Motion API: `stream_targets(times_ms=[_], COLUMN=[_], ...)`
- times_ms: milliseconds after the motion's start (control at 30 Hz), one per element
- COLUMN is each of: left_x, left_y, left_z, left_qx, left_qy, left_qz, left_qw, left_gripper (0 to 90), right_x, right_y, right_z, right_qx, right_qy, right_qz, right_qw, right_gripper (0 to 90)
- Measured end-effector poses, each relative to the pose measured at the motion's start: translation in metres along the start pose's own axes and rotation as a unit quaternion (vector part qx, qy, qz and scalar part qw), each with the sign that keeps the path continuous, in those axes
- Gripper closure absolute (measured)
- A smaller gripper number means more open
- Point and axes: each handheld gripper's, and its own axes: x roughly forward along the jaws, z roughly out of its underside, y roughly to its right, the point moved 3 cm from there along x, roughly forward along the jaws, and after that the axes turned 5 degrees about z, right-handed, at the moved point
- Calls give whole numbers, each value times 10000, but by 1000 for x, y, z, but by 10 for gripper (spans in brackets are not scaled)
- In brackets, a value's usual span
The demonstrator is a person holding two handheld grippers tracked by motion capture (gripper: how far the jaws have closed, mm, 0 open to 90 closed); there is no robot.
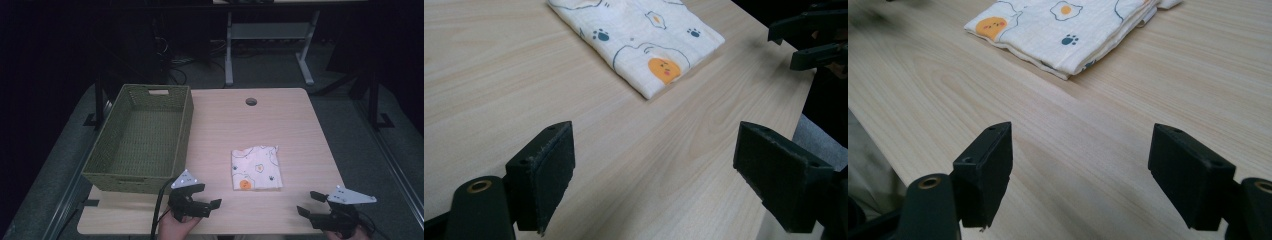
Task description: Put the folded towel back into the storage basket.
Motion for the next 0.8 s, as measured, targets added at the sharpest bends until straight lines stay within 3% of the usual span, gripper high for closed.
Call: stream_targets(times_ms=[233,400,633,800], left_x=[3,11,23,36], left_y=[7,10,13,11], left_z=[-10,-19,-31,-41], left_qx=[106,190,98,34], left_qy=[39,-65,12,-29], left_qz=[-8,-13,-22,-178], left_qw=[9999,9998,9999,9998], left_gripper=[170,172,176,176], right_x=[4,9,17,22], right_y=[-3,-4,-2,3], right_z=[-8,-22,-38,-50], right_qx=[-5,-105,-84,-91], right_qy=[43,-28,1,-21], right_qz=[-155,-292,-449,-481], right_qw=[9999,9995,9990,9988], right_gripper=[254,254,255,254])
